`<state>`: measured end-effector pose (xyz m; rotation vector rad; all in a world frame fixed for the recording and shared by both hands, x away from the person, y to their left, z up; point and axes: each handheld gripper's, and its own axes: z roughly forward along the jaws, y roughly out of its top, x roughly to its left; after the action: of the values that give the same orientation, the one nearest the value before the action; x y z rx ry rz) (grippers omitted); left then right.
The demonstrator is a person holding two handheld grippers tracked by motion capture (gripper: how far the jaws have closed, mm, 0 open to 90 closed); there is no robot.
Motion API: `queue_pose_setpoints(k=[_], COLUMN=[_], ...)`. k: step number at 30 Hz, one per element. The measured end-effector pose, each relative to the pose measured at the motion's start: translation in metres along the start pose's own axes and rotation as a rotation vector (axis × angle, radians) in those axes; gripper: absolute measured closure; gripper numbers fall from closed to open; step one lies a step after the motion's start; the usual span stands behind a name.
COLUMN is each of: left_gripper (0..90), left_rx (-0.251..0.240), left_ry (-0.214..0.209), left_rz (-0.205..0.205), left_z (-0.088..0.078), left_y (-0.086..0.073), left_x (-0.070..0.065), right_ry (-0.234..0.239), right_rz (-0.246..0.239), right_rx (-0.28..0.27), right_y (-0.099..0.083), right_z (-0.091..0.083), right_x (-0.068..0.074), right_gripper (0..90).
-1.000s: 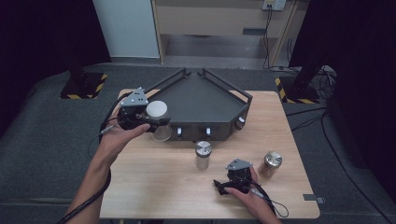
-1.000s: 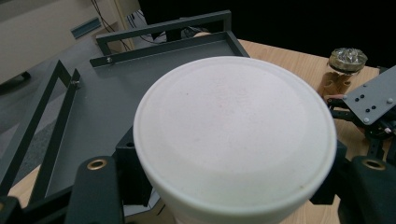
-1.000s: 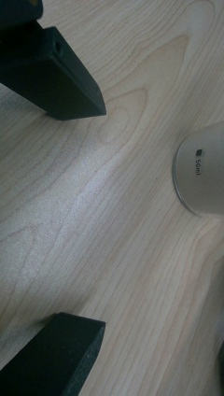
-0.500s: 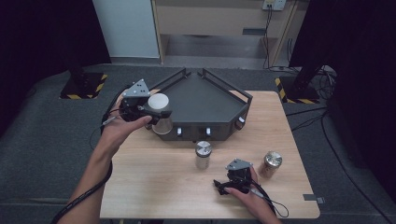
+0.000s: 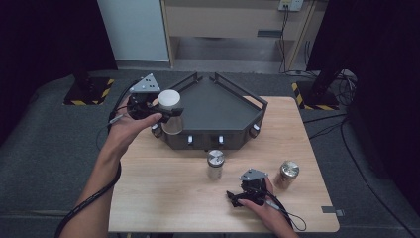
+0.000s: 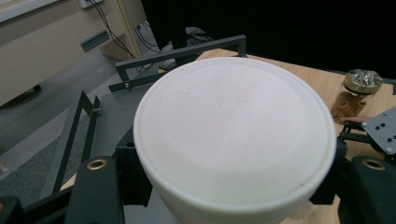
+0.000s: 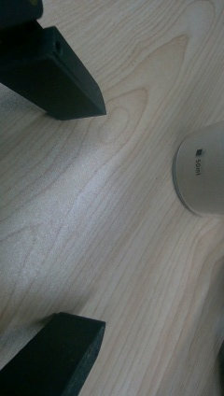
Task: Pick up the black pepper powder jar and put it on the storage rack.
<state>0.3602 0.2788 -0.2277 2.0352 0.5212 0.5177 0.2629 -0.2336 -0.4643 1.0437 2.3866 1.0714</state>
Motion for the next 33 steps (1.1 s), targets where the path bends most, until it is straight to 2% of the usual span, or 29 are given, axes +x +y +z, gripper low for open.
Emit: queue_pose_setpoints(k=[5, 10, 19, 24, 33], left_gripper=[32.5, 32.5, 32.5, 32.5, 32.5], left_rx=[0.009, 0.002, 0.023, 0.010, 0.036], left_ry=[-0.011, -0.015, 0.002, 0.017, 0.020], left_rz=[0.012, -0.001, 0.020, 0.007, 0.002], left_z=[0.006, 0.013, 0.029, 0.036, 0.048], left_y=[0.005, 0.005, 0.015, 0.015, 0.020], left_x=[0.005, 0.007, 0.012, 0.016, 0.028], right_ry=[0.000, 0.000, 0.000, 0.000, 0.001], right_rz=[0.000, 0.000, -0.002, -0.002, -0.002], right_rx=[0.000, 0.000, -0.001, -0.001, -0.001], right_y=[0.000, 0.000, 0.000, 0.000, 0.000], right_z=[0.000, 0.000, 0.000, 0.000, 0.000], right_x=[0.000, 0.000, 0.000, 0.000, 0.000], right_gripper=[0.8, 0.8, 0.8, 0.8, 0.8])
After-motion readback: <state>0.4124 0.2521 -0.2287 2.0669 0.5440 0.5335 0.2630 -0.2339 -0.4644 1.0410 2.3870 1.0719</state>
